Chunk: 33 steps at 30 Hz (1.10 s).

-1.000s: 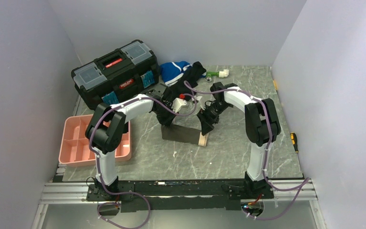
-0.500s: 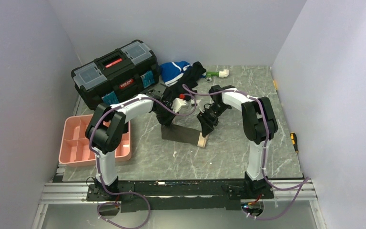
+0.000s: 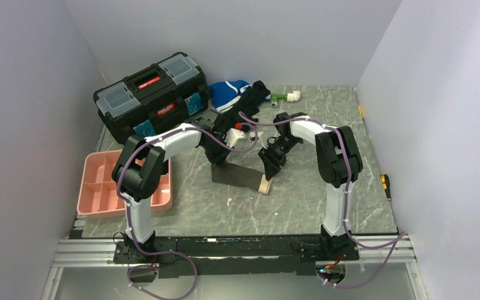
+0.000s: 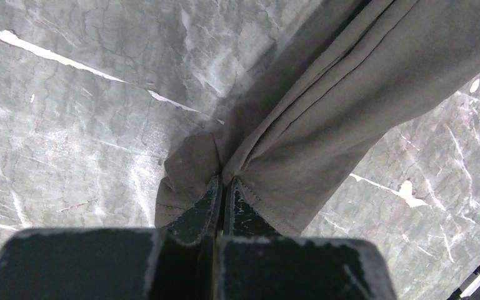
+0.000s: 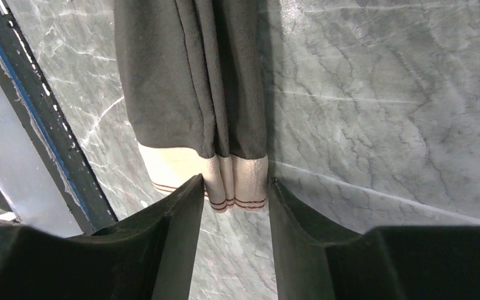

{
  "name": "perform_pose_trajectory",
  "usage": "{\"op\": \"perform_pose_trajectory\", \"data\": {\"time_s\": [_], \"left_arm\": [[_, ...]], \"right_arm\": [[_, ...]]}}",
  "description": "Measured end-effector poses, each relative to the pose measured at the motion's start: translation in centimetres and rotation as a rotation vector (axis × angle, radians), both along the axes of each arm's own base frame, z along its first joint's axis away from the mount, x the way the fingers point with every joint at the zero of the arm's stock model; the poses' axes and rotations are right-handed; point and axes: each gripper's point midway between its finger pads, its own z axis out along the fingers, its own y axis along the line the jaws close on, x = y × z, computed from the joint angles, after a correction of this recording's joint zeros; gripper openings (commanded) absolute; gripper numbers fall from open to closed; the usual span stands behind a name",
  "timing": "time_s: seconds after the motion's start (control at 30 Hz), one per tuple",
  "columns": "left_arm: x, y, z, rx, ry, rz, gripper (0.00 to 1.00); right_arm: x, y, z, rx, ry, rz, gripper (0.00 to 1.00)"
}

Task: Roll the underwear
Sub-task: Fold the underwear at the center of the board.

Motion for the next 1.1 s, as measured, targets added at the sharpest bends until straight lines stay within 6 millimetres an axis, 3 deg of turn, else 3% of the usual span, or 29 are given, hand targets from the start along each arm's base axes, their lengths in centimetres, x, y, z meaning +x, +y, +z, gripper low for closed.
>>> {"op": "perform_pose_trajectory", "data": {"time_s": [0.27,0.9,1.1], "left_arm": [[0.0,0.1,0.0,0.008,-0.002,-0.001,0.0],[-0.3,0.3,-0.8,0.028,0.021,-0.019,0.0],[-0.4,0.2,-1.2,0.052,0.028,-0.049,0.09]], "right_arm": [[0.4,-0.1,0.3,-0.015,-0.011,0.001,0.53],[1.2,-0.8,-0.4,-0.106,-0.019,-0.073,0.46],[1.3,-0.9,-0.6,-0.119,-0.025,-0.103,0.43]]}}
